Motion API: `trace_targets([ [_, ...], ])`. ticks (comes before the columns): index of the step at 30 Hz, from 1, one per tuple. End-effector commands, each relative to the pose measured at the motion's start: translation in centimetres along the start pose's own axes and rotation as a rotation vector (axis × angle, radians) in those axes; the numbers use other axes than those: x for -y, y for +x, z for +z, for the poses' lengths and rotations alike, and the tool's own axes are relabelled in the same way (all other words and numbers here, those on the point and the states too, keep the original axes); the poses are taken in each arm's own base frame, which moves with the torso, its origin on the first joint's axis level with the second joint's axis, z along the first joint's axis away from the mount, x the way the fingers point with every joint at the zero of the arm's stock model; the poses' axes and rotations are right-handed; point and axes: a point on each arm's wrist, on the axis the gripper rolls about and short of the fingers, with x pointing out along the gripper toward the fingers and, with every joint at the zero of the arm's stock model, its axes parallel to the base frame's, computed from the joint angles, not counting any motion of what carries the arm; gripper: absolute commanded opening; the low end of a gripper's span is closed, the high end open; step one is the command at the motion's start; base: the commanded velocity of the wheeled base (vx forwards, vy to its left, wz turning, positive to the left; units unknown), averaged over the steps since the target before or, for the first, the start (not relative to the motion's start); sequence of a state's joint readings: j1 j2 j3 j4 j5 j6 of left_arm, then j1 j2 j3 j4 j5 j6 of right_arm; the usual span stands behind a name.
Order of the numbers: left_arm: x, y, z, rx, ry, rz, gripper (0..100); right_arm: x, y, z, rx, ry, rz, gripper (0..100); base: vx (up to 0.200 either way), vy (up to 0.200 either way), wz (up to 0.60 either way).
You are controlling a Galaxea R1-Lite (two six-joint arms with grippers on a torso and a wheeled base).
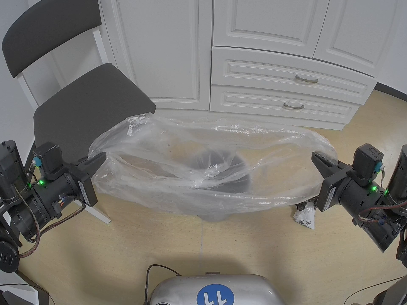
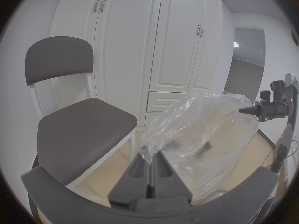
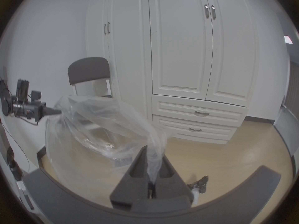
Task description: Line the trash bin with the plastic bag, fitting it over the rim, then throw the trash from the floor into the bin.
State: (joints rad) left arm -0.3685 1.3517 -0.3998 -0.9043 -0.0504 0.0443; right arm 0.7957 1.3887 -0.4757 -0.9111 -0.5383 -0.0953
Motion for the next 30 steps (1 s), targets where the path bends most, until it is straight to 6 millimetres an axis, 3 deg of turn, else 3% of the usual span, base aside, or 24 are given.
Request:
trace_targets([
  [1,-0.1,-0.1,0.4,0.031,-0.007,-0.008,0,0.9,-0.3,-0.7,-0.019,-0.035,-0.030,0,0.000,0.000,0.00],
  [30,-1.4,-0.4,0.5,0.095,-0.018,-0.015,0,2.9,0.1,-2.0,-0.075,-0.157,-0.134,0,0.000,0.000,0.00],
])
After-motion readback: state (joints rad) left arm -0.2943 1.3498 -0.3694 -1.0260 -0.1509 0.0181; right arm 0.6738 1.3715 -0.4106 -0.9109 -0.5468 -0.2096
